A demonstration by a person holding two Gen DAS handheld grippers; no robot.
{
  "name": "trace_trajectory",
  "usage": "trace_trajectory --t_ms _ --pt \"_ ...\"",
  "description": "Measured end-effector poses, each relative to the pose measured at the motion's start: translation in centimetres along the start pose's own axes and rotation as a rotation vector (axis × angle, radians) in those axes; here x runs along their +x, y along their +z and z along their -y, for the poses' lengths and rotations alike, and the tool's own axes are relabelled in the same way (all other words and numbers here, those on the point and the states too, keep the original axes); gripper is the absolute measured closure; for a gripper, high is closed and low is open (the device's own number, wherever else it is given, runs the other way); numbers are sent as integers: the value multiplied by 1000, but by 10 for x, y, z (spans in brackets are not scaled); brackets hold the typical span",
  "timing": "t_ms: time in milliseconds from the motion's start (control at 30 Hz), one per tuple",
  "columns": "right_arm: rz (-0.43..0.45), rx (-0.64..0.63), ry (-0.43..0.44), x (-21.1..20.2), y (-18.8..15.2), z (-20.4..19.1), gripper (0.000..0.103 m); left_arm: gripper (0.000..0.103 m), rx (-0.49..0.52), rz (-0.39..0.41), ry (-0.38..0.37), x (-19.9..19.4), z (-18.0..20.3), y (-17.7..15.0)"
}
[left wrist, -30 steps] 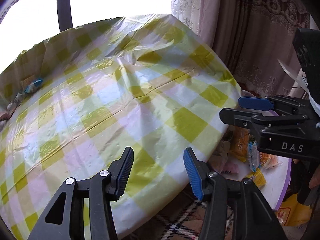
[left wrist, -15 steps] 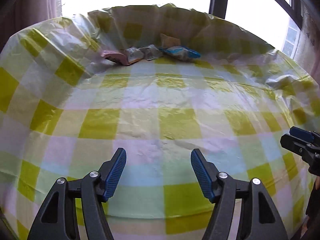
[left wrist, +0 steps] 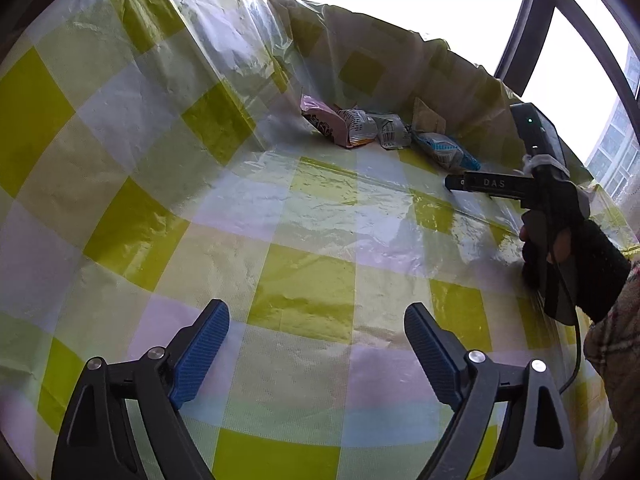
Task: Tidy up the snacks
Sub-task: 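Grasp a blue-printed white bag with the right tool while the left tool grasps a pink packet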
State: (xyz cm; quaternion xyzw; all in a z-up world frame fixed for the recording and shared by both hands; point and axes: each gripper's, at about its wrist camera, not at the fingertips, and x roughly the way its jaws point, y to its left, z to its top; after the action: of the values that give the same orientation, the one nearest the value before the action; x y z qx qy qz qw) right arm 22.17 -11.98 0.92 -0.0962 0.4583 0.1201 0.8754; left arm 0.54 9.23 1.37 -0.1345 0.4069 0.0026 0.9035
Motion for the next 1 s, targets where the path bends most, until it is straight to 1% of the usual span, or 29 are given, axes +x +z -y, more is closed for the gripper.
trace_trajectory --t_ms 100,167,333,367,400,433,467,500,633,733,800,833,867,900,933,1000 --pt "2 29 6 23 28 11 7 7 4 -14 0 7 2 8" --pt "-10 34 5 35 41 16 2 6 9 -23 3 14 4 16" --pt "2 -35 52 46 55 11 2 6 -14 -27 16 43 7 50" --pt "4 -51 69 47 56 9 4 6 -25 -30 21 50 7 58" --pt "18 -67 85 45 57 7 26 6 -38 -30 19 58 8 67" --pt "46 -75 100 40 55 6 39 6 -49 -26 19 65 8 75" --pt "48 -82 88 37 53 4 47 6 -57 -23 35 73 9 83" --pt "55 -81 96 34 49 4 52 6 -62 -19 51 80 10 91" --pt "62 -49 164 25 37 9 53 6 -76 8 88 110 18 128" --pt "62 -30 190 25 36 10 52 6 -44 47 128 128 31 153" --pt "62 -23 200 23 33 9 52 6 -29 58 154 138 36 163" --pt "62 -22 203 24 34 9 52 25 -34 65 137 139 36 164" --pt "62 -20 206 23 34 11 52 80 -49 72 66 137 35 162" --pt "62 -18 208 23 34 12 52 85 -55 60 -9 133 36 158" --pt "62 -16 211 24 35 13 52 85 -48 65 -7 124 40 150" --pt "62 -13 214 23 36 14 52 85 -10 124 -11 97 46 126"
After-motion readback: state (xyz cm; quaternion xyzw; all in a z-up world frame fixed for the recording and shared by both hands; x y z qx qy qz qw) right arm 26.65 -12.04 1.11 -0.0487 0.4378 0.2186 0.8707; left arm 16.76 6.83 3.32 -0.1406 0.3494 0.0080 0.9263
